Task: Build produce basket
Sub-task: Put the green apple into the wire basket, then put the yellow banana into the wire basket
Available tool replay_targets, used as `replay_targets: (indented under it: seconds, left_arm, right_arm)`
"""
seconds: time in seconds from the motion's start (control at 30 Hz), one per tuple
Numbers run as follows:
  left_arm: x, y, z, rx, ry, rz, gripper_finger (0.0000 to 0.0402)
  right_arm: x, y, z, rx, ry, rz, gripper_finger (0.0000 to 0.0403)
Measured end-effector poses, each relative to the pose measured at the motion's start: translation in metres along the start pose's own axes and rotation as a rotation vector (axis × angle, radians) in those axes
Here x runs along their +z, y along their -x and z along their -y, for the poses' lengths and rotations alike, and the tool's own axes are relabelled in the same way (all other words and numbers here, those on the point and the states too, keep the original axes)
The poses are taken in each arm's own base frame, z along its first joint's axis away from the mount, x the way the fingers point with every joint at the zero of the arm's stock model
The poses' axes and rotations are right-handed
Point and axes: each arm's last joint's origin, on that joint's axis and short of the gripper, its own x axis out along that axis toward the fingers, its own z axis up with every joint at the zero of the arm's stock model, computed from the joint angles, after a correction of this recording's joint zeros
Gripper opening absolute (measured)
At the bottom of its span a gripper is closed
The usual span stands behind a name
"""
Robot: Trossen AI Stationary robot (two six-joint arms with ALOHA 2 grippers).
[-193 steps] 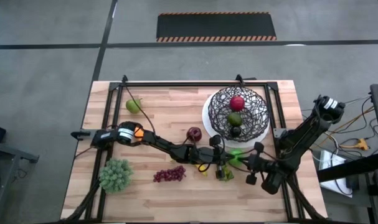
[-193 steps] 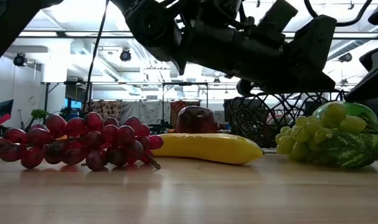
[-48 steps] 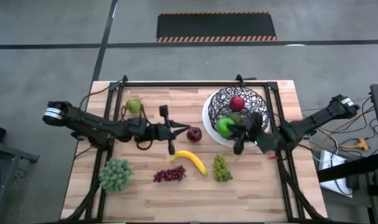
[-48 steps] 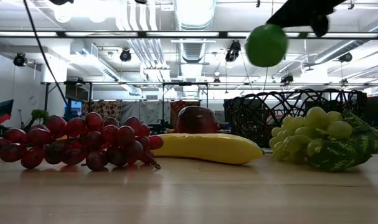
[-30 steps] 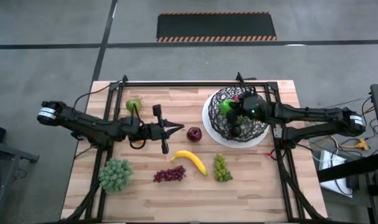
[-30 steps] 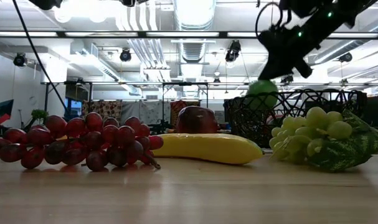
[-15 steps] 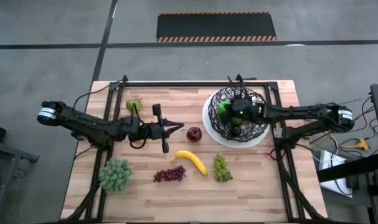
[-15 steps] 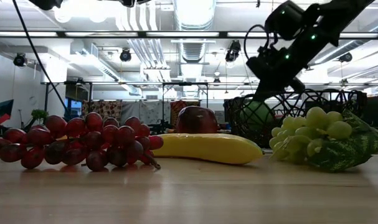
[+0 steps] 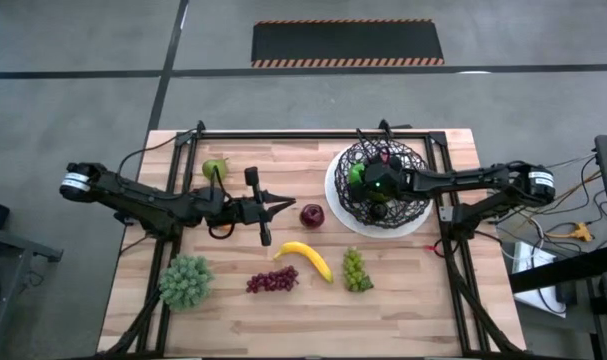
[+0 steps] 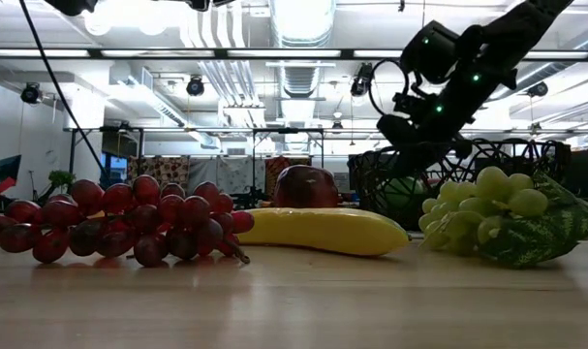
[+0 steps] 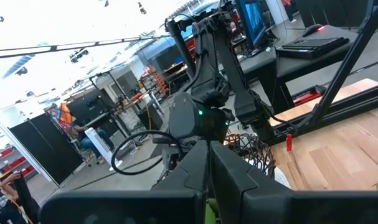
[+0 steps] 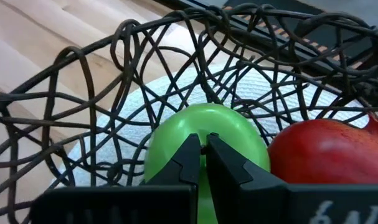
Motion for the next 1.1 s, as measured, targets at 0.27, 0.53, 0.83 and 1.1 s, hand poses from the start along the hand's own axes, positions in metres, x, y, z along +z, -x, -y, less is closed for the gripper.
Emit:
replay_targets:
  seconds: [0.27,0.53,0.83,1.1]
  left_arm:
    - [0.0,0.0,0.0,0.0,0.0,0.0,0.0002]
    - [0.0,0.0,0.0,0.0,0.002,0.0,0.0002]
    - [-0.001,0.0,0.001,-0.002,0.079,-0.003,0.0002]
    - [-0.012,0.004,0.007,-0.047,0.276,-0.026,0.0002]
  right_arm:
    - [-0.001,-0.003,0.0,-0.044,0.002,0.013,0.0067]
    - [0.009,0.012,0.003,-0.01,-0.018,0.062,0.0136]
    - [0.021,0.061,0.008,0.19,-0.045,0.12,0.0159]
    - [0.014,0.111,-0.006,0.41,0.086,0.213,0.0148]
